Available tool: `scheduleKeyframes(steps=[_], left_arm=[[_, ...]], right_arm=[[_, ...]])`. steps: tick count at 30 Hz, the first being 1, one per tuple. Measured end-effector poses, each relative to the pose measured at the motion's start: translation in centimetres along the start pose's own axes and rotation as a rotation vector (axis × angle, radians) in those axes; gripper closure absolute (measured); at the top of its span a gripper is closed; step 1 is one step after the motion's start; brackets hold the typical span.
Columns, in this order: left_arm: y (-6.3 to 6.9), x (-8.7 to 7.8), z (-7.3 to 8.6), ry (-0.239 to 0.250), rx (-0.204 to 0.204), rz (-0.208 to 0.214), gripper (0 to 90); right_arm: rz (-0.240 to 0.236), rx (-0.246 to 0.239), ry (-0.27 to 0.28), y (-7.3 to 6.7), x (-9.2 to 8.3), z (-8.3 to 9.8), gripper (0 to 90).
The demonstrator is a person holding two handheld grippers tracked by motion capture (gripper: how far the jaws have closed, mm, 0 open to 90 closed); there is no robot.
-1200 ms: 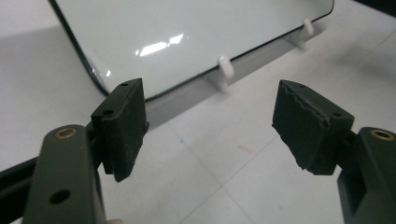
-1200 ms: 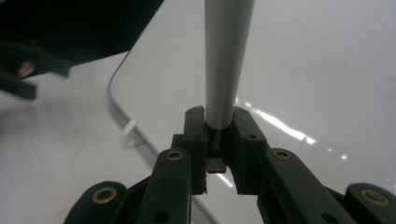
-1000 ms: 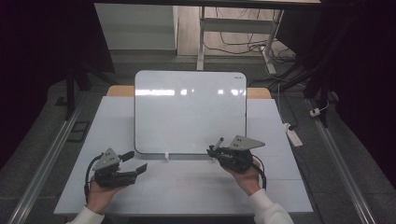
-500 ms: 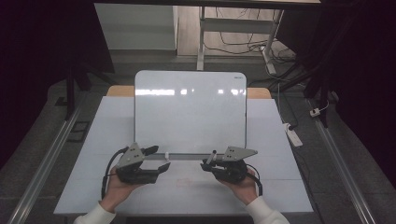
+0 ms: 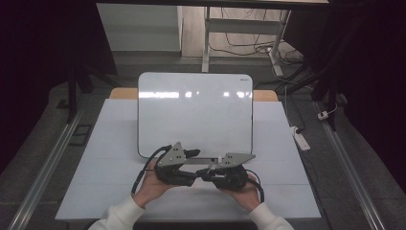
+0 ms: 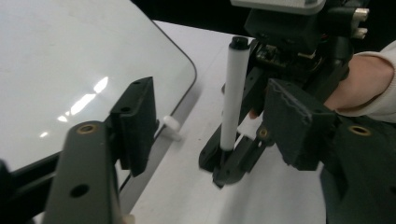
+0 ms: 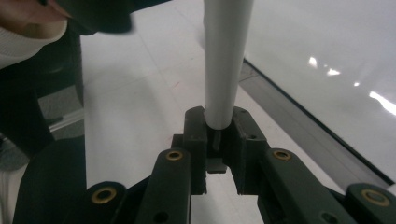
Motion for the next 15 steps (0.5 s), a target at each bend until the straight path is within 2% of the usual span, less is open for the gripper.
scheduleKeyframes(steps=[5, 10, 13, 15], left_arm=[[0.3, 0.7, -0.3, 0.015, -0.008, 0.063, 50.9], [0.7, 1.1, -0.3, 0.015, 0.014, 0.118, 78.6], [0.7, 1.2, -0.4, 0.020, -0.006, 0.123, 80.5], [0.5, 1.2, -0.6, 0.035, -0.027, 0.107, 80.7]], right_arm=[[-0.030, -0.006, -0.029, -0.3, 0.5, 0.3, 77.8], [-0.058, -0.007, -0.063, -0.5, 0.7, 0.5, 77.7], [-0.050, -0.002, -0.067, -0.2, 0.5, 0.6, 77.5], [-0.019, 0.008, -0.054, 0.0, 0.3, 0.5, 76.2]])
Point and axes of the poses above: each handheld gripper's, and its own axes: x roughly forward along the jaws, z roughly out of its underside, y roughly to its right, the point moved 10 cm from there along x, roughly forward along the jaws, and after that the axes turned 3 degrees about -z, right-handed, at the moved point
